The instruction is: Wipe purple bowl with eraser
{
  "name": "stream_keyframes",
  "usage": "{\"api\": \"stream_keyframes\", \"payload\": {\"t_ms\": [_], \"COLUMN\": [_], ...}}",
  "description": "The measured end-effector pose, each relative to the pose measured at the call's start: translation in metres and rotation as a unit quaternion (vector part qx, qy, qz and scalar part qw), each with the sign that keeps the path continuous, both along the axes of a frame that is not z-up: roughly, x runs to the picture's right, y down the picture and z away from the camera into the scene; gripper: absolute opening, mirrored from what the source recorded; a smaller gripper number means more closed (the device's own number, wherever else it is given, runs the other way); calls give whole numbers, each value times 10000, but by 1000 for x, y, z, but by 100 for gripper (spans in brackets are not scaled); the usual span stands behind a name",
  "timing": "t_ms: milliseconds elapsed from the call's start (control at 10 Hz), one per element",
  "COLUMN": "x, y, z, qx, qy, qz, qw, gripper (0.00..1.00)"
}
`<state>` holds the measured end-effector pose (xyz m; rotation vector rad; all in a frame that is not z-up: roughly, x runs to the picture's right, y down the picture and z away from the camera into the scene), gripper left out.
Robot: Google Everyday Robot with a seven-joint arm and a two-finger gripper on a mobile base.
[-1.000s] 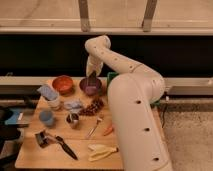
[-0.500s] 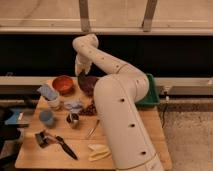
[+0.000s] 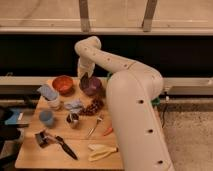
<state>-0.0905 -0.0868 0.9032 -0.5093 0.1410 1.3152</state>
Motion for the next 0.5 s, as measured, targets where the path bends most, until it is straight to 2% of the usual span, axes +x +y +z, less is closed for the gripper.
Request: {"api": "stream_keyframes", "payload": {"t_ms": [200,500], "x": [34,53], "y": [3,-19], "z": [-5,2], "qx": [-13,40], "qy": [214,375], "qz": [181,303], "qw": [9996,9988], "gripper": [12,12]}}
